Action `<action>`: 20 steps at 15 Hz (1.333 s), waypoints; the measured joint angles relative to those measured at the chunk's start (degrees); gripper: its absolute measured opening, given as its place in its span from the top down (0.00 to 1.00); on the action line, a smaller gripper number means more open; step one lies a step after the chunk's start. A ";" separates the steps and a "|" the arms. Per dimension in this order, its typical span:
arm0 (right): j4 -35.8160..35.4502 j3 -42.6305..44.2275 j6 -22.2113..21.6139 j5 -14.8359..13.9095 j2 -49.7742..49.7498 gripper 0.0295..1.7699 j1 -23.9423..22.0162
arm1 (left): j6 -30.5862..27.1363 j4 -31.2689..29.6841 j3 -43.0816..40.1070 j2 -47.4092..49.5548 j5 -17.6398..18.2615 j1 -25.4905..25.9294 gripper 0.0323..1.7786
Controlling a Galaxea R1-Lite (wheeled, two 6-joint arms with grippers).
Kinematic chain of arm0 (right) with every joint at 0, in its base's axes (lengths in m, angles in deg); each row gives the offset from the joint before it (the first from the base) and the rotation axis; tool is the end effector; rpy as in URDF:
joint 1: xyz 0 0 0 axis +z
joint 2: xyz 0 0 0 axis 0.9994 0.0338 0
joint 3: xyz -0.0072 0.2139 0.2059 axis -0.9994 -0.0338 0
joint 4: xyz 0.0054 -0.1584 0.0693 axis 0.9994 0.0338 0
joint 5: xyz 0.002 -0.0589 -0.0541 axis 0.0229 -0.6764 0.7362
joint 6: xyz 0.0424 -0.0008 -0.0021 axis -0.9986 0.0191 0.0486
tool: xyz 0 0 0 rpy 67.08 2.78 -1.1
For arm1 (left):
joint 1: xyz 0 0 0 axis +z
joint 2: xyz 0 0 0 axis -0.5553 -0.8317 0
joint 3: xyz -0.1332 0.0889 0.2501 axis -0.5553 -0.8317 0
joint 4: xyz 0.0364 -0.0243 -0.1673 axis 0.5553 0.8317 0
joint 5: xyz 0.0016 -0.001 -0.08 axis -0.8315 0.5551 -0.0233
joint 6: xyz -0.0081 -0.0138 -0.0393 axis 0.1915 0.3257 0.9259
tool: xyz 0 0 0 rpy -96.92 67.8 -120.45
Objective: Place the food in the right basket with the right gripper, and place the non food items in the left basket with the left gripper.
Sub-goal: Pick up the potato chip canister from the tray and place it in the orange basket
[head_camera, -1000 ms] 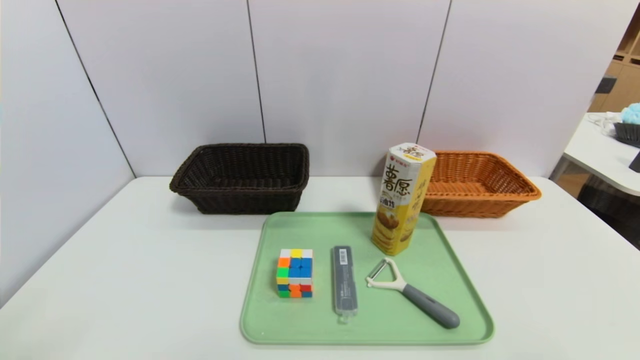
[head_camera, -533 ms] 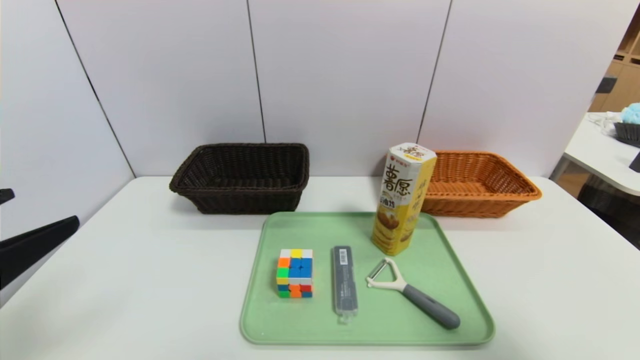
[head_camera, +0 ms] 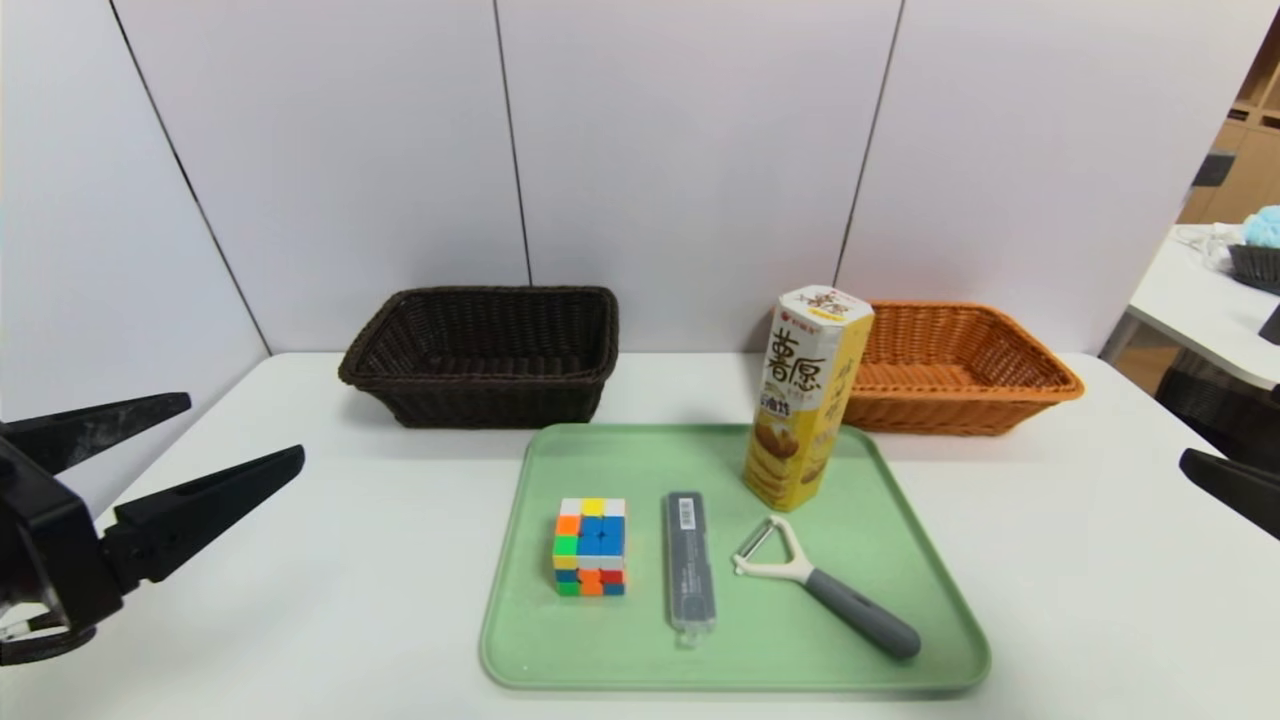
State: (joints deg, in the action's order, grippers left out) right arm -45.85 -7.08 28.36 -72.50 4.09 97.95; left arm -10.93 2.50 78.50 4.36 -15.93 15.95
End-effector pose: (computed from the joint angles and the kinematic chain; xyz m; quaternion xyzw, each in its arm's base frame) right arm 0.0872 0.0253 0.2412 -0.0303 0.0622 0.2034 0.9766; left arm 0.1069 -0.0390 0.2422 0.0113 0.0712 -0.2078 0.9755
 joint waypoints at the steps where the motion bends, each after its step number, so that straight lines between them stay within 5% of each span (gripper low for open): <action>1: -0.09 -0.11 -0.01 0.00 0.67 0.04 0.52 | 0.16 -1.84 -0.57 -1.24 -2.65 -3.08 0.05; 5: -0.22 -0.74 0.05 0.04 2.21 0.04 2.27 | 2.00 -10.74 -2.45 -7.80 -11.98 -12.92 0.05; 14: -1.29 -3.34 -0.01 0.12 2.43 0.04 4.88 | 2.11 -22.60 -7.80 -17.36 -13.31 -18.36 0.05; 20: -14.12 -6.70 -0.39 0.09 10.06 0.04 8.72 | 2.17 -22.80 -8.05 -19.50 -13.93 -19.63 0.05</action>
State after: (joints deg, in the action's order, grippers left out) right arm -59.96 -13.78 27.97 -72.41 14.14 106.67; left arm -8.76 -20.30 70.45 -15.14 -29.87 -3.67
